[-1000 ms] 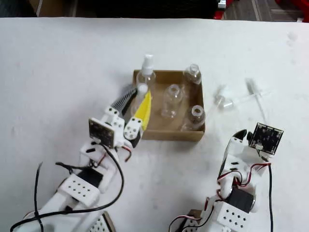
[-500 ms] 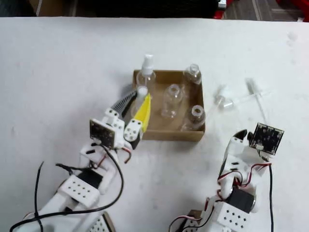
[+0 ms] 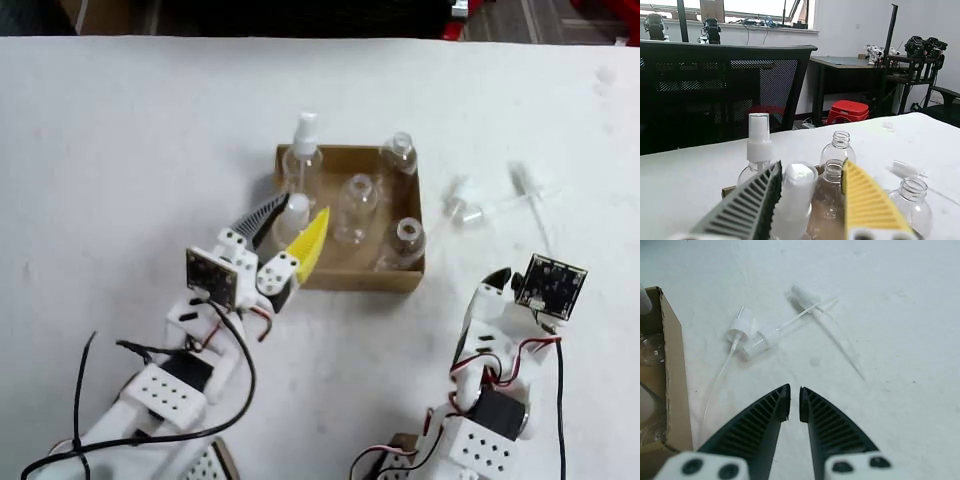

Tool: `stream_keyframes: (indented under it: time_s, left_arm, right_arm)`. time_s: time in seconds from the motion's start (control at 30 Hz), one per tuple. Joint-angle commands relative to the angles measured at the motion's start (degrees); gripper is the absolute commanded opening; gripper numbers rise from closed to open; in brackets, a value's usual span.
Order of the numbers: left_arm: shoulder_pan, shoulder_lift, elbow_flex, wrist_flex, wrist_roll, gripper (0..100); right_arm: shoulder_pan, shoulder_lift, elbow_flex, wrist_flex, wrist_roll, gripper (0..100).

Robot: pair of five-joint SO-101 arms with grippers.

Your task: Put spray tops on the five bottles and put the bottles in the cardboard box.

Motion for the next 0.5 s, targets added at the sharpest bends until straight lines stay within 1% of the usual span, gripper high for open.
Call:
stream_keyframes:
  time_s: [0.0, 0.1, 0.23, 0.3, 0.43, 0.47]
  left_arm:
    - [-0.7, -0.5, -0.6, 0.1, 1.6, 18]
    - [-0.7, -1.8, -0.7, 0.1, 1.7, 18]
    - [-1.4, -9.1, -0.5, 1.1, 1.7, 18]
    - [-2.3, -13.9, -1.4, 5.6, 1.6, 18]
    - [-5.1, -24.8, -5.2, 22.2, 1.8, 18]
    - [-5.7, -27.9, -5.8, 25.8, 2.7, 18]
  right_arm:
    - [0.6, -0.3, -0.2, -1.3, 0.2, 1.8]
    - [0.6, -0.3, -0.2, -1.3, 0.2, 1.8]
    - [0.6, -0.3, -0.2, -1.3, 0.2, 1.8]
    - [0.6, -0.3, -0.2, -1.3, 0.2, 1.8]
    - [0.6, -0.3, -0.2, -1.3, 0.2, 1.8]
    - [0.6, -0.3, -0.2, -1.3, 0.2, 1.8]
